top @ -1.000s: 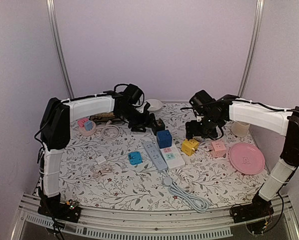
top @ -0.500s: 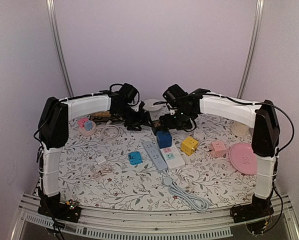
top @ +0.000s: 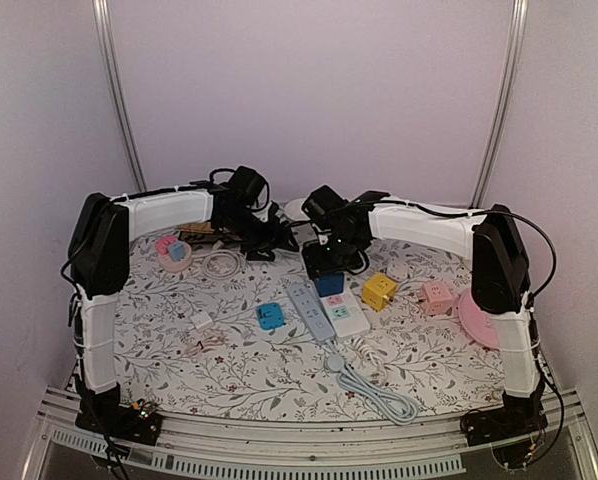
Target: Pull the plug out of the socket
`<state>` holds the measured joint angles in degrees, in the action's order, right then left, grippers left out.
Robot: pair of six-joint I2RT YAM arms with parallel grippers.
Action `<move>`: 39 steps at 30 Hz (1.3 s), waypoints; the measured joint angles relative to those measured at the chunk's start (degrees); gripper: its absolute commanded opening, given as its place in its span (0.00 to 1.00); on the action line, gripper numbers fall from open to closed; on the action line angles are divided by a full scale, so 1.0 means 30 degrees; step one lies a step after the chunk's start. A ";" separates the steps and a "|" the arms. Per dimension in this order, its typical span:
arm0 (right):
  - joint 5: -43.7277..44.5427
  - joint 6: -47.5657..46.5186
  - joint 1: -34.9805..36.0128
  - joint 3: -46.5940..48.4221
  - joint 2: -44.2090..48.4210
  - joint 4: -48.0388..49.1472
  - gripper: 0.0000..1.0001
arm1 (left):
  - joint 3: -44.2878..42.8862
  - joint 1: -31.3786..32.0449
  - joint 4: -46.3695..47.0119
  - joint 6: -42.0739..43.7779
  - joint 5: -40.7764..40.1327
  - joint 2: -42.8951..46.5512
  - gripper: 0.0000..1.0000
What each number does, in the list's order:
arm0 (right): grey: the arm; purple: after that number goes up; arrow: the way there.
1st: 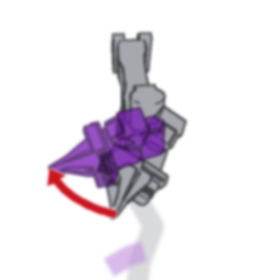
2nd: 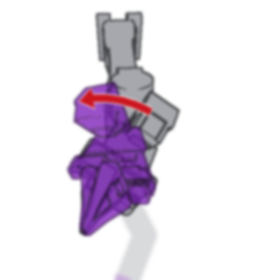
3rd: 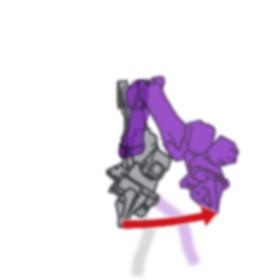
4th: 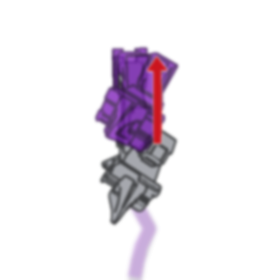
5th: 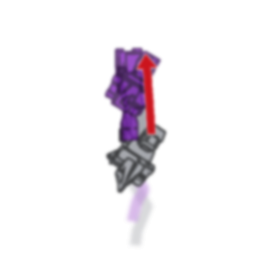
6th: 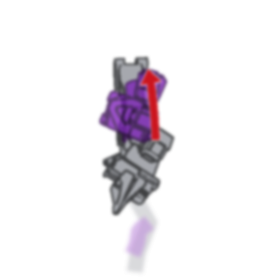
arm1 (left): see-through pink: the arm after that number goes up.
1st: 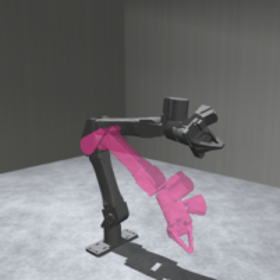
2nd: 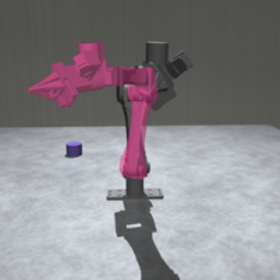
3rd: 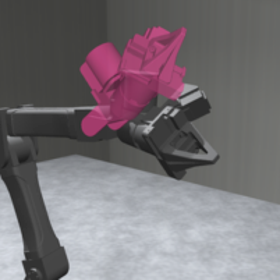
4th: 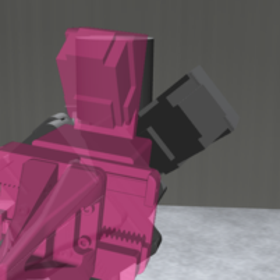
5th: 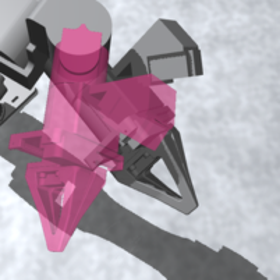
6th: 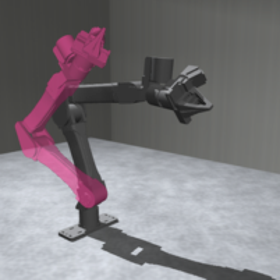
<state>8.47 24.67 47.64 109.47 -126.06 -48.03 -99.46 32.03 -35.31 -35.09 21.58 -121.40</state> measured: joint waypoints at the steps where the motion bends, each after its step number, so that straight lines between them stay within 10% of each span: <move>1: 0.0036 -0.0015 0.0000 0.0029 -0.0117 -0.0029 0.72 | 0.0022 0.0000 0.0022 -0.0022 0.0007 0.0000 0.76; 11: 0.0386 0.0000 0.0087 0.0255 -0.0474 -0.0350 0.35 | 0.0758 -0.0007 0.0568 -0.0262 0.0306 0.0007 0.75; 39: 0.0627 0.1195 0.2142 -0.5413 0.3453 0.0015 0.31 | 0.4102 0.1486 0.3781 -0.0546 0.1690 0.1355 0.76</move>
<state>10.35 28.25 54.06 93.23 -115.70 -47.99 -87.15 36.49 -23.97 -36.73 26.65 -117.34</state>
